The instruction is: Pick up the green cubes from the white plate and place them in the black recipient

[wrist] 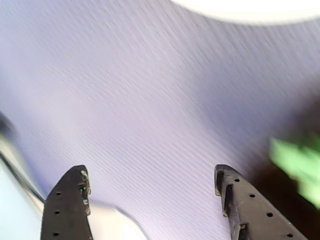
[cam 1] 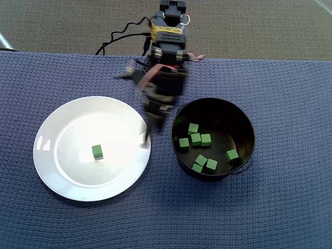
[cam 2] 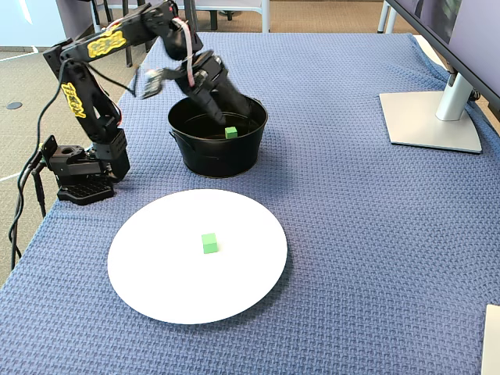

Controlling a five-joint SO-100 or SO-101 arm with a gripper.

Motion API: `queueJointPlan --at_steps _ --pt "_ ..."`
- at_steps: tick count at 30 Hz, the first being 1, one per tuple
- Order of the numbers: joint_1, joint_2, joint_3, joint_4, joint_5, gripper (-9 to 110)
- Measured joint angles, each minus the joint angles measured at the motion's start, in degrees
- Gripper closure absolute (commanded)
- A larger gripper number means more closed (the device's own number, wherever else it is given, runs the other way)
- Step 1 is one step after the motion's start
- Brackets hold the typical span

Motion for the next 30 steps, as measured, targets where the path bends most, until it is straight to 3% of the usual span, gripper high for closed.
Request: queueJointPlan --at_steps 5,9,22,30 --pt "13.27 -5.45 6.42 -7.82 -3.52 79" --pt "17.67 -11.43 11.6 -11.87 -12.74 79" --pt "24.61 -18.19 18.46 -23.55 -52.56 79" --pt "25.66 -24.26 18.46 -31.38 -68.47 78"
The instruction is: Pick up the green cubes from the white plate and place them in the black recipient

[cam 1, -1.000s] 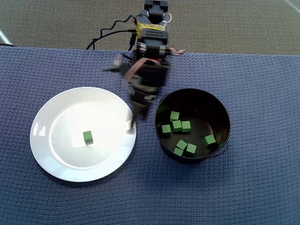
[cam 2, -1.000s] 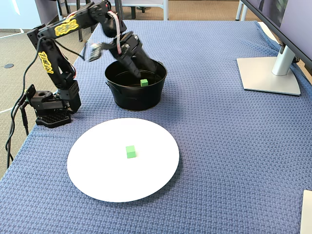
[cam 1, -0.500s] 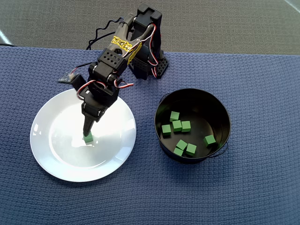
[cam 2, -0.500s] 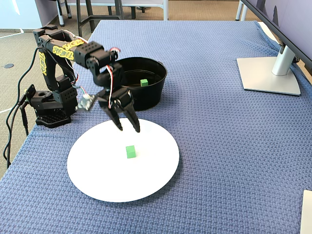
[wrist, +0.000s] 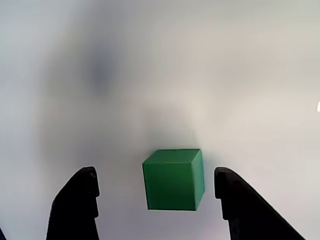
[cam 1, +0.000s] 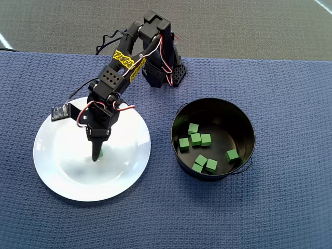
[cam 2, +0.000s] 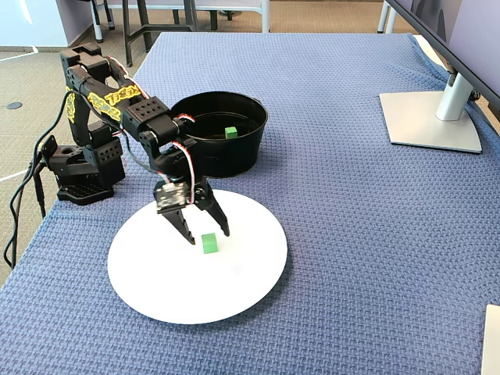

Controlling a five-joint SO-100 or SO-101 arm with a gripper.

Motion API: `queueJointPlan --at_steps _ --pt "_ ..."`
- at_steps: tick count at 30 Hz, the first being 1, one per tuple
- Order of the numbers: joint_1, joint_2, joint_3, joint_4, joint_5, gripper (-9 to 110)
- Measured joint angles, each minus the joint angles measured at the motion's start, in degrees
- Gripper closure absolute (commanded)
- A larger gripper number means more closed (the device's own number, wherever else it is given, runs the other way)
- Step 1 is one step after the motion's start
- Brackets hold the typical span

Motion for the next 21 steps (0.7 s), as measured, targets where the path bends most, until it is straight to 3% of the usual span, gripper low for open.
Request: queueJointPlan --at_steps 14,16,21 --pt "-0.79 -2.64 3.43 -7.47 -3.96 87" --pt "-0.7 -2.64 3.52 -7.65 -3.96 101" --pt "-0.62 -2.64 4.57 -10.72 -2.64 102"
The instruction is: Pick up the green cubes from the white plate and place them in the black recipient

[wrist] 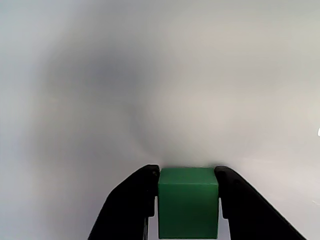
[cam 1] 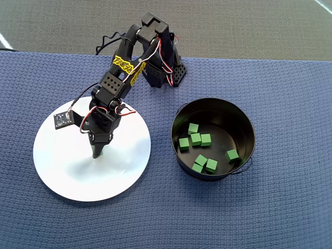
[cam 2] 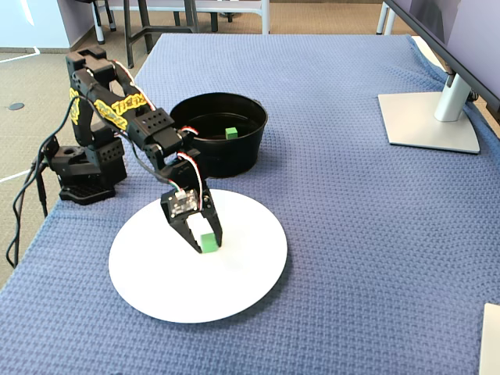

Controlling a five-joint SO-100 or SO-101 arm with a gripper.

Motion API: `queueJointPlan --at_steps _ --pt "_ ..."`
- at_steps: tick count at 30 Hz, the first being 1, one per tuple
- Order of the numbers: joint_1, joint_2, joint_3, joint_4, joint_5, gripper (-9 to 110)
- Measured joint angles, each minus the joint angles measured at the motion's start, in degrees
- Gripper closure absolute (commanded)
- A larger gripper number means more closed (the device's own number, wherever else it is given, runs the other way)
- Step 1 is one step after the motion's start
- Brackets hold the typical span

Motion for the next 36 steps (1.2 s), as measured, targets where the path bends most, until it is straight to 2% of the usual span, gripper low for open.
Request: queueJointPlan --at_steps 8,15,20,26,31,36 --pt "0.09 3.08 0.0 0.53 12.13 102" --pt "-4.66 20.3 0.0 15.03 26.54 102" --pt "-14.59 36.39 0.0 28.21 36.04 102" --pt "-32.87 50.19 -0.26 38.94 46.49 102" --pt "-47.46 49.83 -3.16 43.15 53.61 102" --pt "-53.26 41.92 -3.6 40.87 56.43 102"
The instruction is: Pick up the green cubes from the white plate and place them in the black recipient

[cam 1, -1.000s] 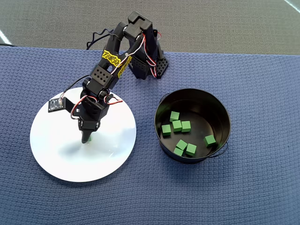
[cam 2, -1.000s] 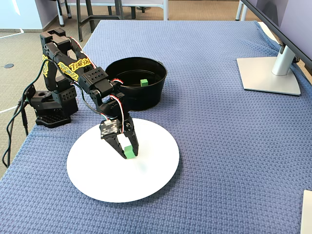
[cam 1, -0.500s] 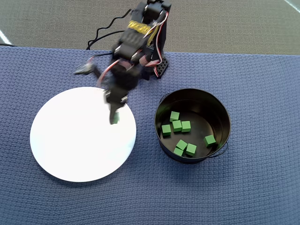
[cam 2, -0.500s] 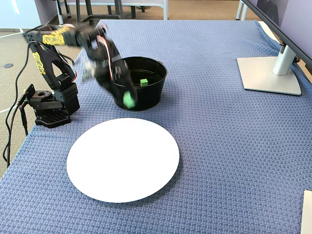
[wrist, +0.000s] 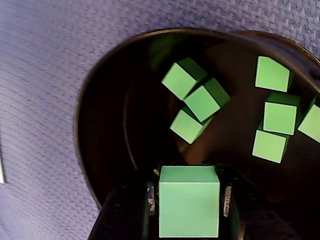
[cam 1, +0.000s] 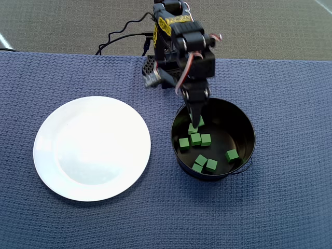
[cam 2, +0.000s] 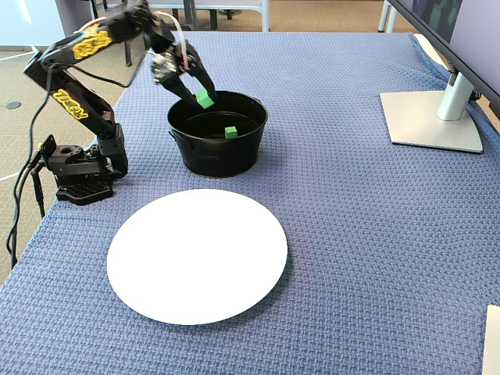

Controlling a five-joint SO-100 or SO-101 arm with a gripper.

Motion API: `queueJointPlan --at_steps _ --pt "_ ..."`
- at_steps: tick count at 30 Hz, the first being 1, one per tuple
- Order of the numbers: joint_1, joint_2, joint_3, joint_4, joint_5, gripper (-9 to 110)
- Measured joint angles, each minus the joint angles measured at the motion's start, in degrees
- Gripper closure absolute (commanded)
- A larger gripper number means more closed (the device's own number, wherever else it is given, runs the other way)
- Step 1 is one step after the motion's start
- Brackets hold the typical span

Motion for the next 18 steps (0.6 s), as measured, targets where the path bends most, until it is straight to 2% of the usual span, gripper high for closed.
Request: queueJointPlan --at_steps 2,4,5,11,13,16,18 --pt "-0.88 -2.11 0.62 -1.85 0.18 101" --pt "-1.41 -3.78 1.14 -3.25 0.18 72" --pt "-1.93 -4.48 1.32 -3.6 0.18 66" --pt "-3.52 -6.5 1.67 -3.87 -0.88 55" --pt "-3.08 -6.5 1.85 -3.87 -1.32 57" --pt "-3.25 -5.8 1.85 -3.87 -2.64 80" --pt "-2.2 -3.43 1.85 -3.69 -2.64 88"
